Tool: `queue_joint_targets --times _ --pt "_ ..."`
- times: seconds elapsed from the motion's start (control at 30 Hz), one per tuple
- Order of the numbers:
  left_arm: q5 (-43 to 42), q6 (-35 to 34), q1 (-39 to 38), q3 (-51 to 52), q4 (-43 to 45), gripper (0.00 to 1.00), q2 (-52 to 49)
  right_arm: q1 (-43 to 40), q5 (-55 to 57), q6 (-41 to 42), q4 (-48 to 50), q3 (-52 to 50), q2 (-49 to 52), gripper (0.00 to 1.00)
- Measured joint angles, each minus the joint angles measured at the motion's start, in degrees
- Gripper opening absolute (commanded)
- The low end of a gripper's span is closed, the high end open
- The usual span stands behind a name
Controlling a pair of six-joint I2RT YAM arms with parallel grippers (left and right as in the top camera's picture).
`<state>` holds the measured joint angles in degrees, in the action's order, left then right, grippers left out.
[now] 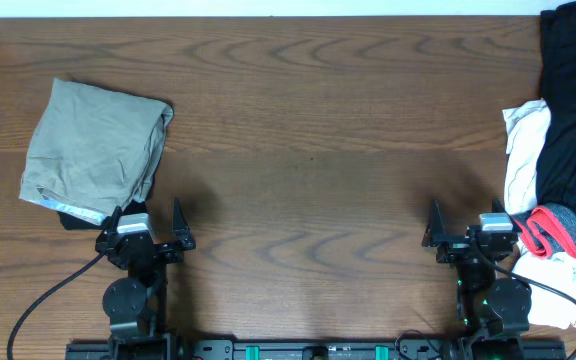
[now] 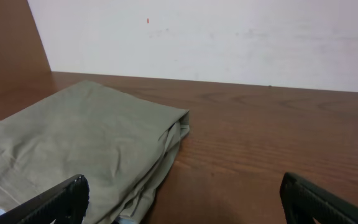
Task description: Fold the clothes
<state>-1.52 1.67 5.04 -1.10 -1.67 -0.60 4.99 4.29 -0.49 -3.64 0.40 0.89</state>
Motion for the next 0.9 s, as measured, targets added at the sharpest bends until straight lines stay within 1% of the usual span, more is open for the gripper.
queue_joint_targets --times 0.47,0.63,0.8,0.9 --pt "0.0 0.0 0.0 0.0 0.0 0.98 0.0 0.0 0.0 0.0 0.0 0.0 0.0 0.99" --pt "0.0 -0.3 0.0 0.0 0.0 0.98 0.0 0.0 -0.9 2.4 0.0 0.0 0.0 0.99" --pt "0.0 -4.7 0.0 -0.2 -0.1 0.98 -0.1 0.0 -2.2 4.2 -1.3 0.4 0.0 0.99" --pt "-0.8 -6.7 0.0 -0.9 -1.3 0.98 -0.9 0.0 -1.6 4.7 -4.7 2.6 0.9 0.99"
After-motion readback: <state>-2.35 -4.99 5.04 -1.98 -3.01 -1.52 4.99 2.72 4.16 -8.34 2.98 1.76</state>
